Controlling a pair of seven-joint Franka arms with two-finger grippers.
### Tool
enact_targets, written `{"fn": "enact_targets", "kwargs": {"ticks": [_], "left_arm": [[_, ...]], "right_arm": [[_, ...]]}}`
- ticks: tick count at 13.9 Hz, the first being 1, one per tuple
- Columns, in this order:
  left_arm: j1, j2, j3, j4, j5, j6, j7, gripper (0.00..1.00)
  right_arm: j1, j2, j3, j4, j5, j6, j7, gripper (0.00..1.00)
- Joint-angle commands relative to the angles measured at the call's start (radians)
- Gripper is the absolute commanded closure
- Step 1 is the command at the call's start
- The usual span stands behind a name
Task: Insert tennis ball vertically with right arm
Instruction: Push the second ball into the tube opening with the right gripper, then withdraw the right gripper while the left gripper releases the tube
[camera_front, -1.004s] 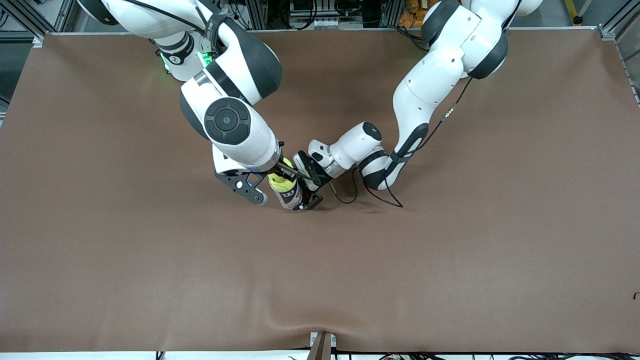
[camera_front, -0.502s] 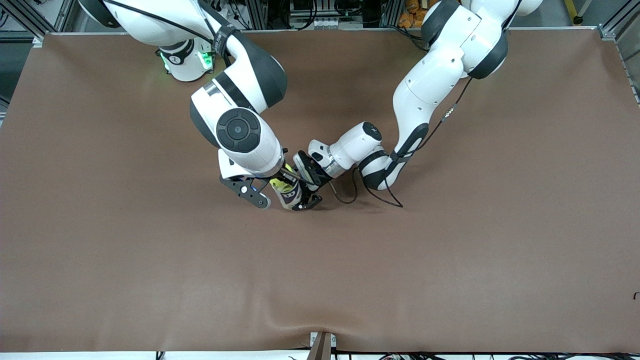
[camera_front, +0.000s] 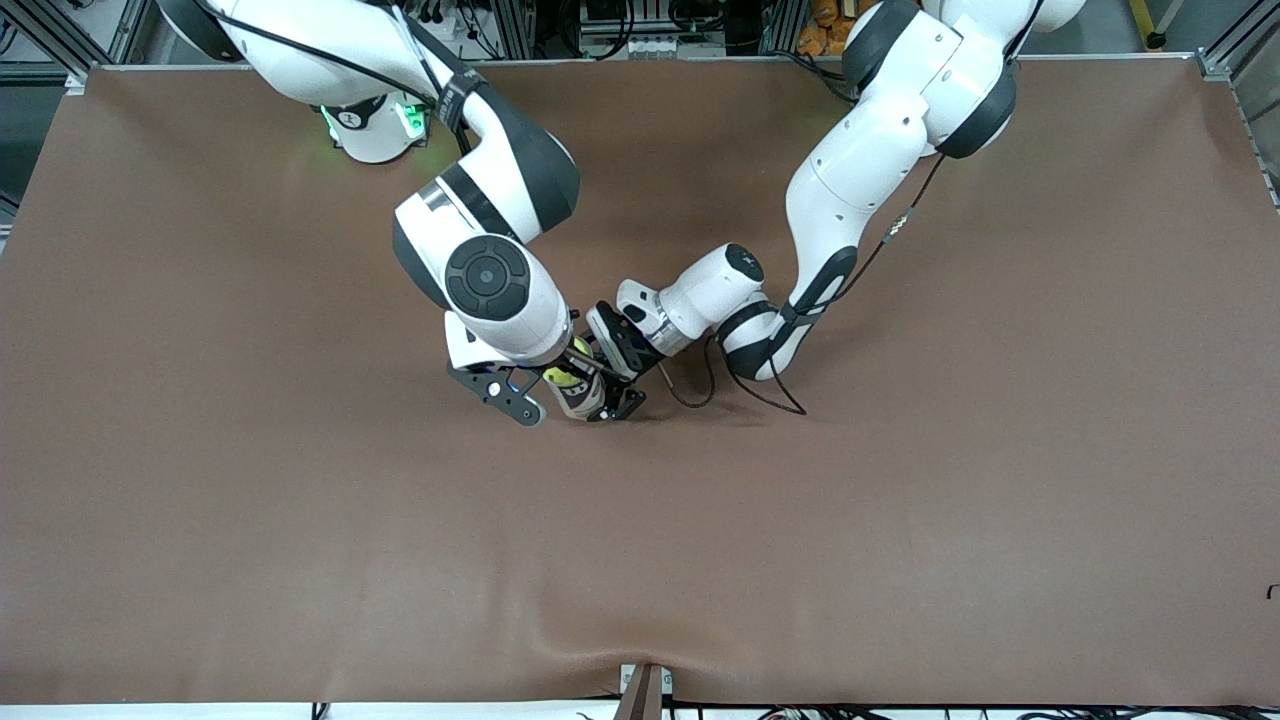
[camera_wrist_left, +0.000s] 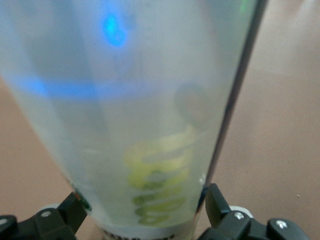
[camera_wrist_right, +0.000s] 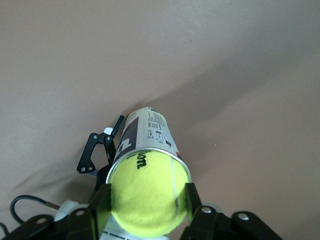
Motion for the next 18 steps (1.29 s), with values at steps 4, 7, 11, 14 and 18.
{"fn": "enact_targets", "kwargs": {"ticks": [4,7,11,14,18], "left_arm": [[-0.001,-0.002,0.010,0.002,0.020,0.014,-0.013,0.00],[0.001,-0.002,0.010,-0.001,0.020,0.014,-0.024,0.00],[0.010,-0.016,0.008,-0.039,0.020,0.014,-0.030,0.00],[0.037,-0.036,0.005,-0.093,0.021,0.014,-0.028,0.00],[0.068,-0.057,0.001,-0.137,0.021,0.014,-0.013,0.00]], "right_arm": [[-0.038,-0.021,0.010,-0.003,-0.010,0.001,-0.023,0.00],[-0.083,-0.060,0.020,0.063,-0.004,-0.063,-0.042,0.00],[-0.246,-0.095,0.018,0.128,-0.012,-0.082,-0.412,0.00],[-0.394,-0.106,0.017,0.140,-0.010,-0.059,-0.710,0.00],[-0.518,-0.198,0.004,0.140,-0.027,-0.161,-0.965,0.00]]}}
